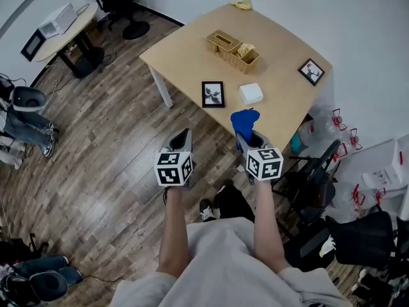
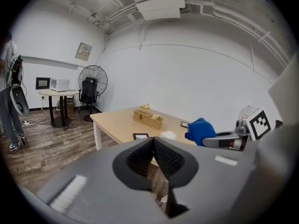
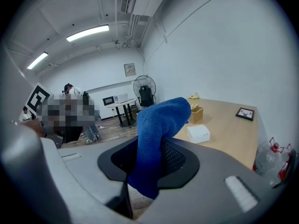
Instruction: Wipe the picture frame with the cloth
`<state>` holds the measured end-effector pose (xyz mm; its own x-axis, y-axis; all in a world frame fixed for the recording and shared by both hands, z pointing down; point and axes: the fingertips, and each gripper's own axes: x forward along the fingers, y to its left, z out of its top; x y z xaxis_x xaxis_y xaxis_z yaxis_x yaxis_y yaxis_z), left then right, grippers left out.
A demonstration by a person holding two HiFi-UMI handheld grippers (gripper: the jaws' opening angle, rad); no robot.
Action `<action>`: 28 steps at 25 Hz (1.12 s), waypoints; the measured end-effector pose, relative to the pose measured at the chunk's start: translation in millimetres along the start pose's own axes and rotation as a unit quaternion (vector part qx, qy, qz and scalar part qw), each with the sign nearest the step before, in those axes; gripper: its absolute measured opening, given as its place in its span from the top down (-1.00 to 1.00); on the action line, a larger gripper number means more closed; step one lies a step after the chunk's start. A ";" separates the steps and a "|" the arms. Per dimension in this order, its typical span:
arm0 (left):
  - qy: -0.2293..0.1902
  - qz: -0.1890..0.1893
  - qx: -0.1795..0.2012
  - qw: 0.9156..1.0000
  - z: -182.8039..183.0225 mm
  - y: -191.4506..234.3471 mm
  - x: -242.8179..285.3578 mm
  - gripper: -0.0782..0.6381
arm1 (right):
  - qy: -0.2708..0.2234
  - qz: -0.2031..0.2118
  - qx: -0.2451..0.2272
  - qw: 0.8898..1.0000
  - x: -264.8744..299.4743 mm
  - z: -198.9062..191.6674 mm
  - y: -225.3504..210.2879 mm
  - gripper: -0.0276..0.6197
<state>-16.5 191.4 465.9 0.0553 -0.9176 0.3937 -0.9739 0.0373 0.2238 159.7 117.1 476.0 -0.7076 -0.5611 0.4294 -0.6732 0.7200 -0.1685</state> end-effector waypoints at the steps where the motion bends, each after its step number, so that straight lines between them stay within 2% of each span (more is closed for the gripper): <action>1: 0.003 -0.001 0.000 1.000 0.2 3.9 2.9 0.64 | 0.001 0.001 0.001 1.000 6.9 1.2 0.7 0.59; 4: 0.017 -0.003 0.009 1.000 0.2 17.9 17.0 0.64 | 0.007 0.006 0.002 1.000 30.3 5.9 2.3 0.59; 9: 0.032 -0.005 0.001 0.999 10.7 42.0 54.5 0.64 | 0.006 0.017 0.001 1.000 74.6 24.7 -1.4 0.59; 18: 0.077 -0.024 0.034 0.996 43.1 65.5 142.1 0.64 | 0.007 0.016 0.028 0.999 160.2 72.5 -38.9 0.59; 22: 0.098 -0.023 0.041 0.994 54.6 83.7 175.2 0.64 | 0.015 0.028 0.022 0.999 197.9 94.1 -47.1 0.59; 25: 0.112 -0.035 0.057 0.991 61.8 87.4 203.3 0.64 | 0.018 0.027 0.020 0.999 222.3 109.4 -60.8 0.59; 28: 0.126 -0.047 0.070 0.988 66.2 89.5 230.5 0.64 | 0.016 0.024 0.039 0.999 245.6 119.5 -77.0 0.59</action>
<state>-105.5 -42.9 517.6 0.1840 -0.7854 0.5910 -0.9816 -0.1153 0.1524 12.1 -124.9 488.4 -0.7334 -0.5115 0.4478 -0.6538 0.7112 -0.2583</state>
